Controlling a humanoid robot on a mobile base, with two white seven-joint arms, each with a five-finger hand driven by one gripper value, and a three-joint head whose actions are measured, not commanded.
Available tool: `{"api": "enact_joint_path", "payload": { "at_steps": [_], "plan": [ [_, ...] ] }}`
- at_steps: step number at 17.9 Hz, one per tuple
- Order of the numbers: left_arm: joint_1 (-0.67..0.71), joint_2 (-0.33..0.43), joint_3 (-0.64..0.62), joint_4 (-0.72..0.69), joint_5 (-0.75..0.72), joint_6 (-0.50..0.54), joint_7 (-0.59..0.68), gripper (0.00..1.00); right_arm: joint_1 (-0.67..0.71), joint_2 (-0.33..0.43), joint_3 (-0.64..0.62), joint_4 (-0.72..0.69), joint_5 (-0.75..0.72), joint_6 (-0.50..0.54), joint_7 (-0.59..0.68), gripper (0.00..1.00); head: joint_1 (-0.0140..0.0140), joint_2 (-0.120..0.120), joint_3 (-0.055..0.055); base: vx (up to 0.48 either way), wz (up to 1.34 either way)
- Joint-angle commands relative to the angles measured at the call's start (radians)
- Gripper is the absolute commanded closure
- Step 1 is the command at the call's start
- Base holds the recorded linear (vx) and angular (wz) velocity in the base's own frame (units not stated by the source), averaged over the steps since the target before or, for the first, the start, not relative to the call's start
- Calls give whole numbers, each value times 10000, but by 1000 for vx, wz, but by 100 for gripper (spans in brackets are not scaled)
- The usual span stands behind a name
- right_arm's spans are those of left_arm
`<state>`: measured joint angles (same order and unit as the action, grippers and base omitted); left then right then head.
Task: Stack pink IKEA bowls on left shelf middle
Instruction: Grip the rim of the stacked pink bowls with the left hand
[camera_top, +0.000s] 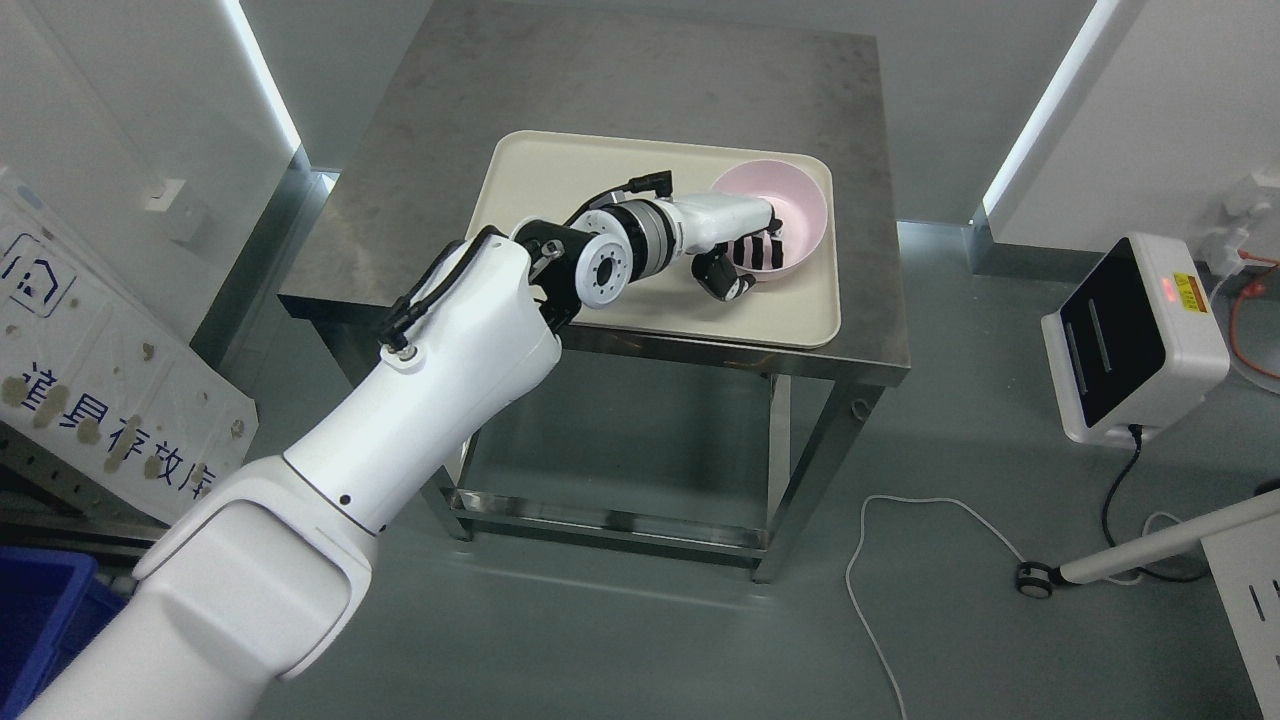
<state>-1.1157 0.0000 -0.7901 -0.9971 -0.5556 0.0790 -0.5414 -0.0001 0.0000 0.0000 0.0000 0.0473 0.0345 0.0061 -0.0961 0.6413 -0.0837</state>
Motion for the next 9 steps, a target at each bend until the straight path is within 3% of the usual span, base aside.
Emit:
{"api": "enact_joint_path", "payload": {
  "at_steps": [1,6,9],
  "plan": [
    [-26,175,428,61,64,-69,382,96,292,-175,-107,-337,-473,7,0,0,0,0,0,0,0],
    [-10,175,1594,-31,125,-299,398,100,292,-175,-107,-337,-473,-8,0,0,0,0,0,0,0],
    [111,175,2803,-245,156,-1367,245,99,292,-175,-107,-337,-473,-8,0,0,0,0,0,0,0]
  ]
}}
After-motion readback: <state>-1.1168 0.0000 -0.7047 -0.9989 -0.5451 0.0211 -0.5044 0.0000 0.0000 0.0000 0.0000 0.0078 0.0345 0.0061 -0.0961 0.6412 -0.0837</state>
